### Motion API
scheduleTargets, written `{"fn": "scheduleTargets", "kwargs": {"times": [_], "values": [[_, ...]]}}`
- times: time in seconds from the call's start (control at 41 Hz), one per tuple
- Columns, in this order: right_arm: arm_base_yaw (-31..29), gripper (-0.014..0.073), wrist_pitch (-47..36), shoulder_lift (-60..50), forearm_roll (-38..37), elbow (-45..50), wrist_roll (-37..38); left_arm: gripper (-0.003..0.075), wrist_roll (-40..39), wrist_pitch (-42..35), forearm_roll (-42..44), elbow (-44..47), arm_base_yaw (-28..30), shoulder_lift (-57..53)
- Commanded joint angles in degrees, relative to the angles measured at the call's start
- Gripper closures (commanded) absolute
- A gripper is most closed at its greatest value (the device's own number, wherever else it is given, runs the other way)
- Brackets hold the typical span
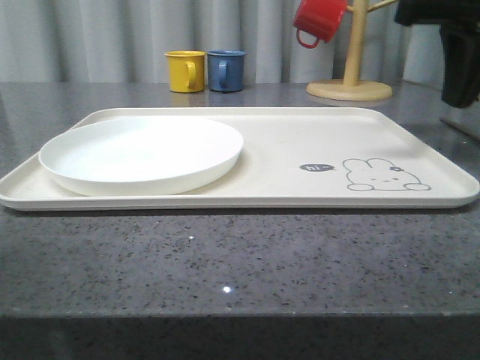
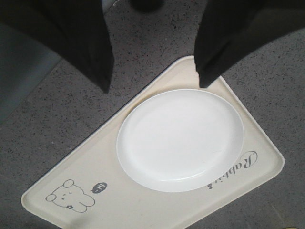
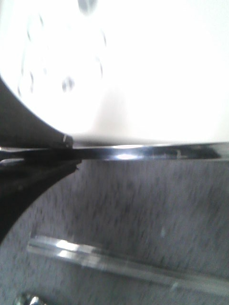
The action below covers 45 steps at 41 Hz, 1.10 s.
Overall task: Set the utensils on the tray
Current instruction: 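Lower the fork onto the tray beside the plate and release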
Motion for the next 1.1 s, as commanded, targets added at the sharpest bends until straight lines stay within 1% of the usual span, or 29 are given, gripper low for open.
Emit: {"fn": "scheduleTargets", "kwargs": {"times": [0.0,0.122,0.268,0.366,0.512,0.609,0.682,0.755,0.975,1.072], "values": [[5.2,0.0579,4.3,-2.5,1.1,-5.1,-0.7,0.0343,-0.5,-4.2,-0.3,-1.5,-0.5,-0.2],[12.3,0.0578,5.5,-0.7,1.2,-8.3,2.4,0.0343,-0.5,-4.2,-0.3,-1.5,-0.5,-0.2],[17.1,0.0578,5.1,2.8,1.2,-11.0,10.2,0.0343,-0.5,-4.3,-0.3,-1.5,-0.5,-0.2],[18.4,0.0578,3.3,5.5,1.3,-11.7,16.8,0.0343,-0.5,-4.3,-0.3,-1.5,-0.5,-0.2],[18.7,0.0578,2.2,8.7,1.3,-11.7,25.5,0.0343,-0.5,-4.3,-0.3,-1.5,-0.5,-0.2],[18.7,0.0578,0.2,10.3,1.3,-11.7,27.8,0.0343,-0.5,-4.3,-0.3,-1.5,-0.5,-0.2],[18.7,0.0575,-1.6,11.0,1.4,-11.7,28.2,0.0343,-0.5,-4.3,-0.3,-1.5,-0.5,-0.2],[18.7,0.0547,-2.4,11.6,1.9,-11.7,28.2,0.0343,-0.5,-4.3,-0.3,-1.5,-0.5,-0.2],[18.7,0.036,-3.2,13.2,1.9,-11.7,28.2,0.0343,-0.5,-4.3,-0.3,-1.5,-0.5,-0.2],[18.7,0.0335,-4.0,13.4,1.9,-11.7,28.2,0.0343,-0.5,-4.3,-0.3,-1.5,-0.5,-0.2]]}}
